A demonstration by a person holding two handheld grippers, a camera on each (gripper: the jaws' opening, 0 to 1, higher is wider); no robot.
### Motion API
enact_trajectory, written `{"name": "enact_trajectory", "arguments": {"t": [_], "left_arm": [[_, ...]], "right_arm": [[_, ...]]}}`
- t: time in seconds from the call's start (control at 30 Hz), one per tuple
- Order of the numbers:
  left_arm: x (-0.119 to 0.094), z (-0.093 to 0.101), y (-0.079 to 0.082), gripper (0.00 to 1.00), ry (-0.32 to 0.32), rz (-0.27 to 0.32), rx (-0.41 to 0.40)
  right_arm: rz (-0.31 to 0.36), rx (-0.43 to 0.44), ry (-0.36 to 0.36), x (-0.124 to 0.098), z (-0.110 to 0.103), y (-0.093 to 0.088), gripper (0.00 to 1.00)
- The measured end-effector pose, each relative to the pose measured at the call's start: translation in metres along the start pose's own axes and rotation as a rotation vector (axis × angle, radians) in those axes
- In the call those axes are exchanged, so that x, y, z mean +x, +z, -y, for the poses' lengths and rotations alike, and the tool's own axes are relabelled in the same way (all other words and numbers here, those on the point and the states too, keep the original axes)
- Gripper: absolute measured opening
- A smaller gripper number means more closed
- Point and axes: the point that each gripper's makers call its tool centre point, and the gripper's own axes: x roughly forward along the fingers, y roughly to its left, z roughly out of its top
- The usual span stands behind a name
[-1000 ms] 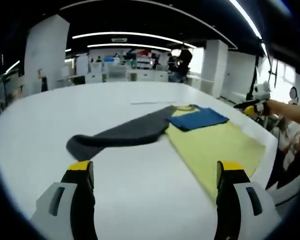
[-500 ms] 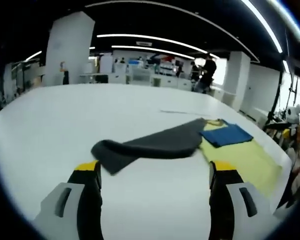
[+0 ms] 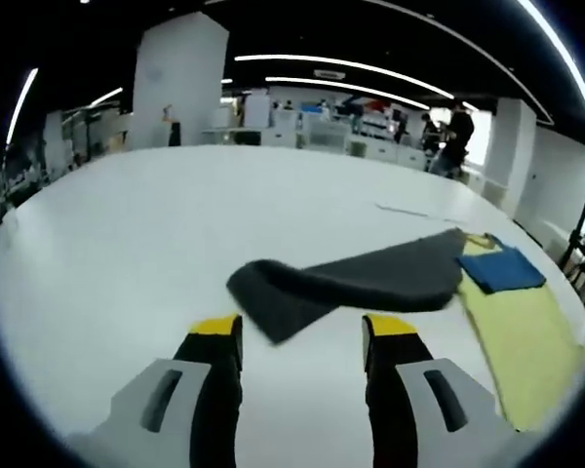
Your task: Fold the garment on the visible template until the final outline fits inside the template.
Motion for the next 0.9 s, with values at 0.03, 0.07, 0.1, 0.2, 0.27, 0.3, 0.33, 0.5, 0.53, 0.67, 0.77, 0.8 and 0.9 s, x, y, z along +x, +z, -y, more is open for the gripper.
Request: {"name": "enact_trajectory", "arguments": {"t": [0.03,0.07,0.1,0.2,0.27,0.3,0.33,0.5,0.53,0.67,0.77,0.8,0.9], "left_arm": [[0.002,-0.001,-0.001,0.40,0.007,-0.002,-0.009],[0.005,-0.004,-0.002,0.37,0.023,-0.005,-0.013],[0.006,-0.004,-0.002,0.34,0.029,-0.005,-0.015],[0.014,-0.011,-0.008,0.32,0.069,-0.026,-0.029],[0.017,-0.015,-0.012,0.31,0.095,-0.039,-0.034],[0.019,-0.016,-0.014,0.30,0.103,-0.043,-0.037],[0.020,-0.017,-0.015,0.29,0.106,-0.043,-0.038],[0.028,-0.019,-0.021,0.23,0.130,-0.055,-0.054],[0.029,-0.019,-0.021,0.22,0.132,-0.053,-0.053],[0.032,-0.017,-0.023,0.19,0.137,-0.058,-0.074],[0.037,-0.016,-0.025,0.18,0.148,-0.069,-0.040],[0.037,-0.017,-0.024,0.19,0.155,-0.067,-0.033],[0.037,-0.019,-0.025,0.14,0.180,-0.066,-0.042]], "right_arm": [[-0.001,0.001,-0.004,0.000,0.001,0.000,0.98],[0.000,0.003,-0.009,-0.001,0.002,-0.001,0.98],[0.001,0.005,-0.011,-0.002,0.002,-0.001,0.98],[0.005,0.009,-0.016,-0.003,0.004,-0.001,0.97],[0.006,0.010,-0.022,-0.004,0.005,-0.001,0.97],[0.007,0.011,-0.023,-0.004,0.005,-0.001,0.97],[0.007,0.012,-0.026,-0.005,0.006,-0.002,0.97],[0.007,0.010,-0.032,-0.005,0.007,-0.002,0.97],[0.008,0.011,-0.033,-0.005,0.008,-0.002,0.97],[0.007,0.013,-0.037,-0.004,0.009,-0.003,0.96],[0.010,0.012,-0.036,-0.003,0.009,-0.002,0.96],[0.009,0.011,-0.036,-0.003,0.009,-0.002,0.96],[0.006,0.004,-0.040,-0.003,0.010,-0.003,0.95]]}}
